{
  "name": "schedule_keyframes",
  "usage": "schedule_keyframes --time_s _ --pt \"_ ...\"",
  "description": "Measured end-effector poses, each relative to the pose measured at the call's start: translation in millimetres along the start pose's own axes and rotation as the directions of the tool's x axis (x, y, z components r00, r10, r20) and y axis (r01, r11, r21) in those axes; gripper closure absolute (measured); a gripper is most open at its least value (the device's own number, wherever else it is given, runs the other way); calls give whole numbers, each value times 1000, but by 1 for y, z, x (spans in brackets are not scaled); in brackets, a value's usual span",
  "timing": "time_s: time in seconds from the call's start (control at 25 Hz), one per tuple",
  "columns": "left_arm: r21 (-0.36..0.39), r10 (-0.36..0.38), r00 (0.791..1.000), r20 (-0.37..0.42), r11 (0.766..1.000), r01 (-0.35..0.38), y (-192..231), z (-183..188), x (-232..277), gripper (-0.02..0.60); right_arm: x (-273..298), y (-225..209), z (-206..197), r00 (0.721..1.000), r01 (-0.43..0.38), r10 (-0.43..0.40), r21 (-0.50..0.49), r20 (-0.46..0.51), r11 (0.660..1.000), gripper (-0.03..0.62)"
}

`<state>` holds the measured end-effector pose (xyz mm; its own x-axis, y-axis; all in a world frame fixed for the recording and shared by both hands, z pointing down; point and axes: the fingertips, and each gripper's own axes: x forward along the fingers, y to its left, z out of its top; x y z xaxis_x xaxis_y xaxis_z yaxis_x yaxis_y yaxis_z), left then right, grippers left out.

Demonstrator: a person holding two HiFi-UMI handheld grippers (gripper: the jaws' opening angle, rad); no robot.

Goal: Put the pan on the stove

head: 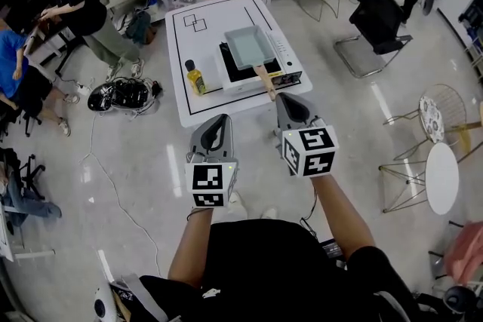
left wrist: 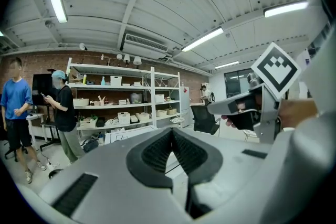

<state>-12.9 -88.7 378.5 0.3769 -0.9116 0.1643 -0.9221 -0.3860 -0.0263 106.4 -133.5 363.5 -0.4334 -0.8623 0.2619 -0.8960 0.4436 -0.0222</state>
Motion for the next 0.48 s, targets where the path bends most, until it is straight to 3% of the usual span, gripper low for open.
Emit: schedule_keyframes --time_s 0.48 --pt "12 -1 1000 4 1000 1 -15 -1 -4 571 -10 -5 -11 1000 -7 7 -4 -19 1000 592"
